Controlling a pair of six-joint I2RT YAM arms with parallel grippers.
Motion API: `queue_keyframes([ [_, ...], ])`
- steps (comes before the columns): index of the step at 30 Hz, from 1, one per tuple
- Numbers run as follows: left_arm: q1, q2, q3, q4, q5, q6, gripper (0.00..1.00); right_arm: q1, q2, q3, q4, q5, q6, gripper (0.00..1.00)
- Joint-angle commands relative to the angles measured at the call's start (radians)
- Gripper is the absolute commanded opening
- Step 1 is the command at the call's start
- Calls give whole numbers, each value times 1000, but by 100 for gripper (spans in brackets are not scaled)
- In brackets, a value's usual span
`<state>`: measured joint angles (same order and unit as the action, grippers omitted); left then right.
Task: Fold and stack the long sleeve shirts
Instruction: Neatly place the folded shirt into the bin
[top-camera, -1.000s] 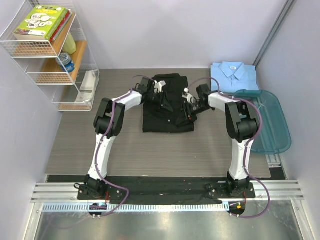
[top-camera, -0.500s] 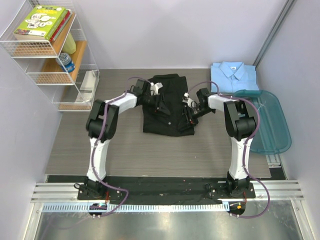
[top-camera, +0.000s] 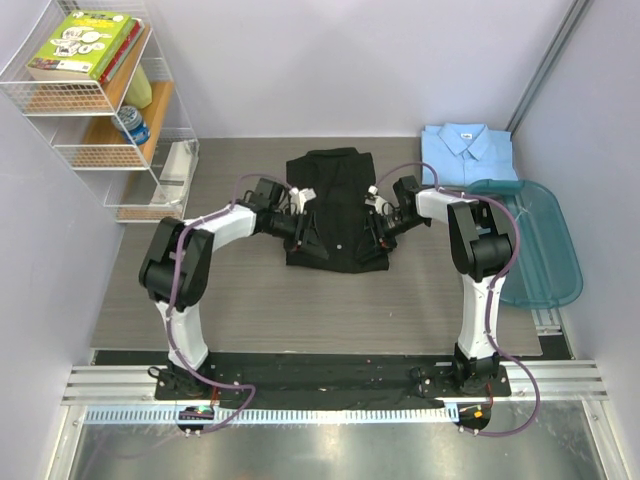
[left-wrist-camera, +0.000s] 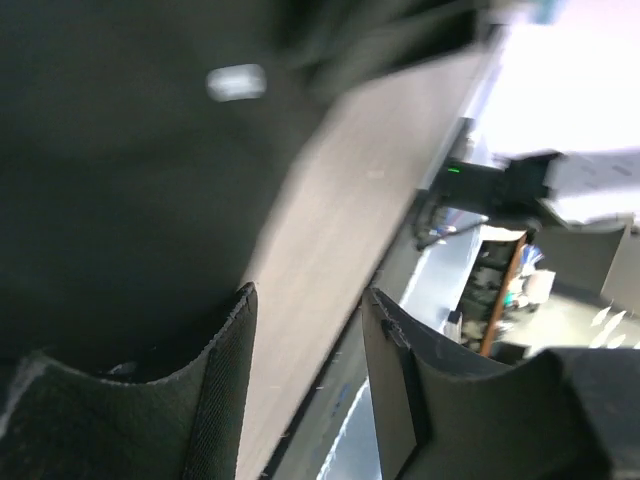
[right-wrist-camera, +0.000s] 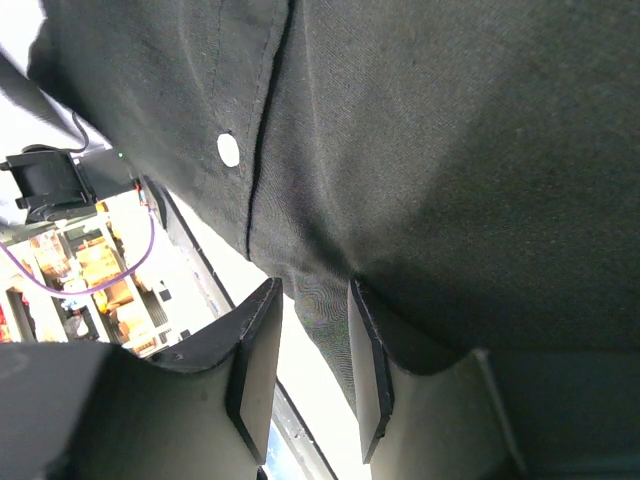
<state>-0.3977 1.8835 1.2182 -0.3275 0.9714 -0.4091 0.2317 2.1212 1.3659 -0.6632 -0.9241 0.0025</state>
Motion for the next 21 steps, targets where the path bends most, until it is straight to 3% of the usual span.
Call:
queue_keyframes([
  [1, 72, 113, -29, 17, -85, 1, 47, 1, 8, -7, -1, 62, -16, 39],
  [5, 137, 157, -66, 56, -111, -39, 47, -8, 14, -18, -12, 90, -39, 39],
  [14, 140, 94, -212, 31, -165, -16, 46, -6, -35, -68, -33, 94, -117, 43],
  [21, 138, -105, -204, 24, 47, 76, 47, -5, -257, -39, -136, -28, -171, 46],
])
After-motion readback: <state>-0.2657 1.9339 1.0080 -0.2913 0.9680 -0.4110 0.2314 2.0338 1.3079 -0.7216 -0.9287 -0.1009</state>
